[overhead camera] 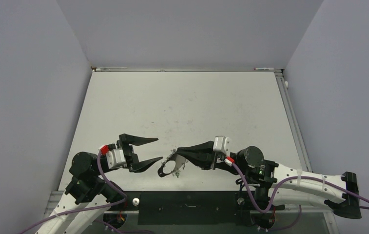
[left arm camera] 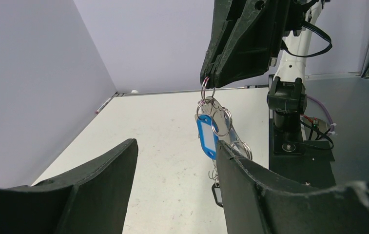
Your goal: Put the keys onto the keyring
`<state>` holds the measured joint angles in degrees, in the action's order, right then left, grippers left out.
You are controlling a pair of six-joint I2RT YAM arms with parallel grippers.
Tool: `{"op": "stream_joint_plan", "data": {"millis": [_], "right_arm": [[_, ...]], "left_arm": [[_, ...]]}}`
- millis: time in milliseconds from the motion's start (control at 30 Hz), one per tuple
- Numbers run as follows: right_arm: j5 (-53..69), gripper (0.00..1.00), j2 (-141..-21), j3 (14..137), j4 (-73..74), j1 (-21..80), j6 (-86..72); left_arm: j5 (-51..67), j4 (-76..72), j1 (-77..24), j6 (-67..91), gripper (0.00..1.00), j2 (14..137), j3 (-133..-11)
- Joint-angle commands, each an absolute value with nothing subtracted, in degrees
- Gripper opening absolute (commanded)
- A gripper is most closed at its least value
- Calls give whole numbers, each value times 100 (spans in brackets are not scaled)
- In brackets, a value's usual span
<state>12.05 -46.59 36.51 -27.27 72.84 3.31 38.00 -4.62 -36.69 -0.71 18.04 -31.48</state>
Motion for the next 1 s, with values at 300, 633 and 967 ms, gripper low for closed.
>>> {"op": "stream_joint_plan", "data": {"millis": [300,633,967], "right_arm": [[1298,5,-4438,3725,-3196,7299,249],[1348,5,-4480,3646,-3242,7302,167],[1350,5,-4358,3551,-3230,7307,177]], "left_arm": [[4358,-949,-3639,-35,53,1819,-3100],[4772,-1391,-3610,300,47,1727,-3038],[4339,-1604,-3414,411,50,1578,-2945]]}}
